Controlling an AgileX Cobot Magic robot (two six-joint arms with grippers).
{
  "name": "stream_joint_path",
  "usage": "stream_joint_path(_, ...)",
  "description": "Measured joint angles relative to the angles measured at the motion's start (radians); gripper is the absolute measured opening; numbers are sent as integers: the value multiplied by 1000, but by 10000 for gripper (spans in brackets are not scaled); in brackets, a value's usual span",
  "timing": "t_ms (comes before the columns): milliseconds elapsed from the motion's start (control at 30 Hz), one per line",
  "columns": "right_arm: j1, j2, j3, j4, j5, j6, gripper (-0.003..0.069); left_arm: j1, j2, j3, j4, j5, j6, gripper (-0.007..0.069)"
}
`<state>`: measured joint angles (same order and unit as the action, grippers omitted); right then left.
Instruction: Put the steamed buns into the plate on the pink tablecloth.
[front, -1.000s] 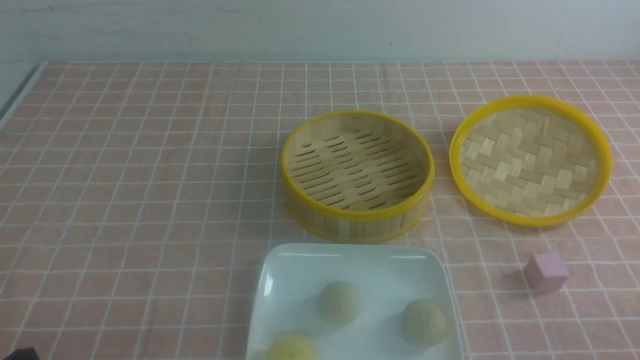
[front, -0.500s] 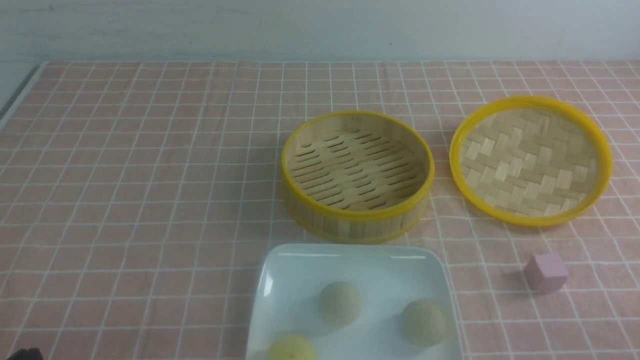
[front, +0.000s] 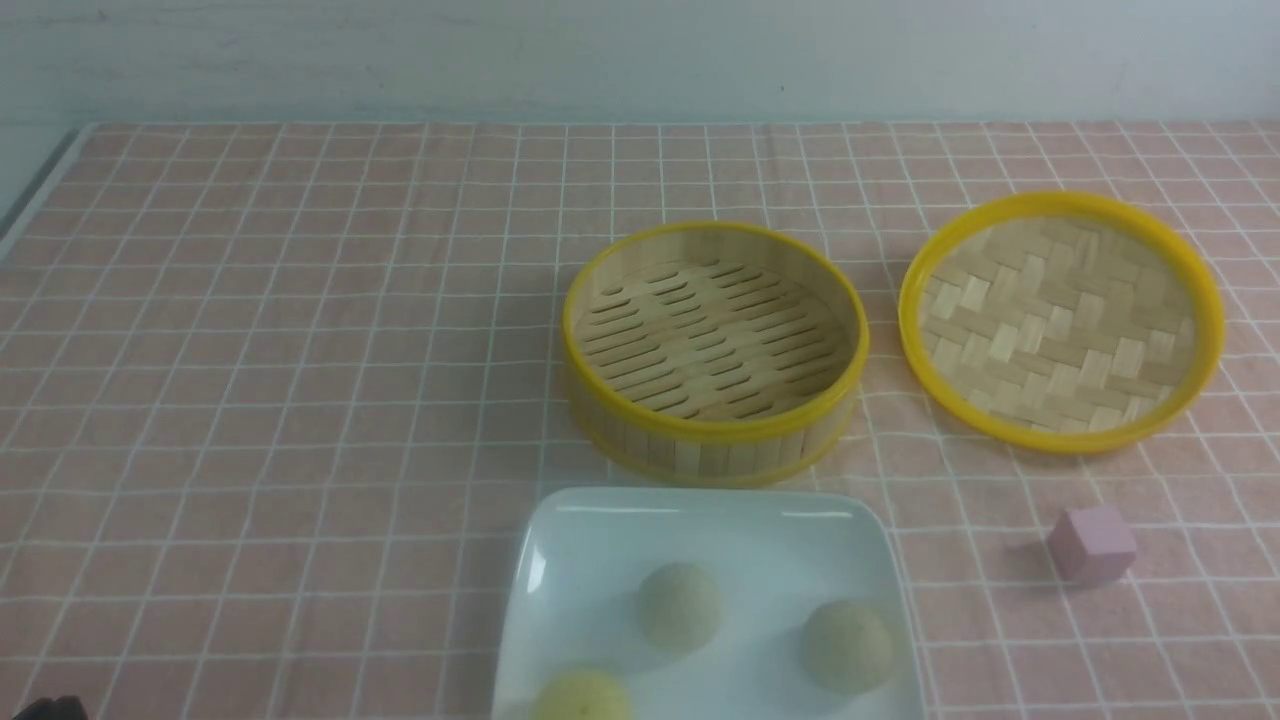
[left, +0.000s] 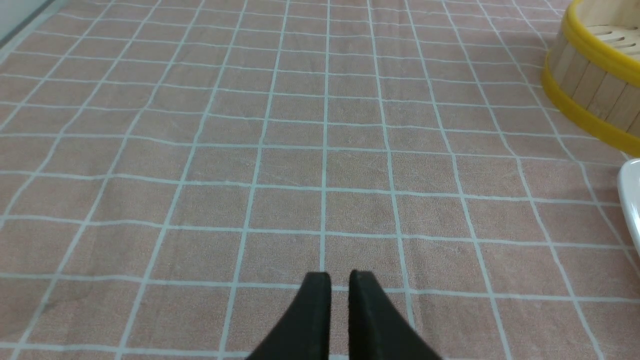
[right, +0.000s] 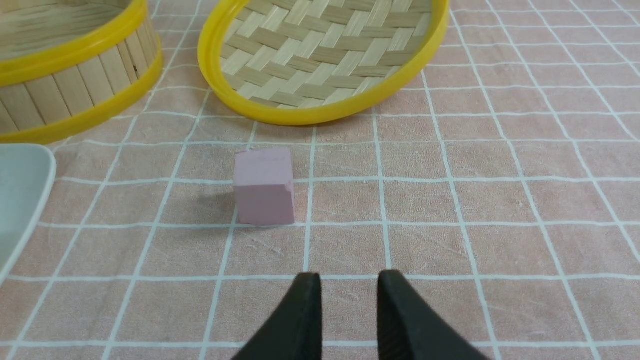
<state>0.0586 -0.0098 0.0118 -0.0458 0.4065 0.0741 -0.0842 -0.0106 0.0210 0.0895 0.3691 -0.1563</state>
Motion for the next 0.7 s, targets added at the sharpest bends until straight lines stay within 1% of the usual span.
stream_joint_path(700,0,0,0,0,0,8,177,0,0,0,0,0,0,102)
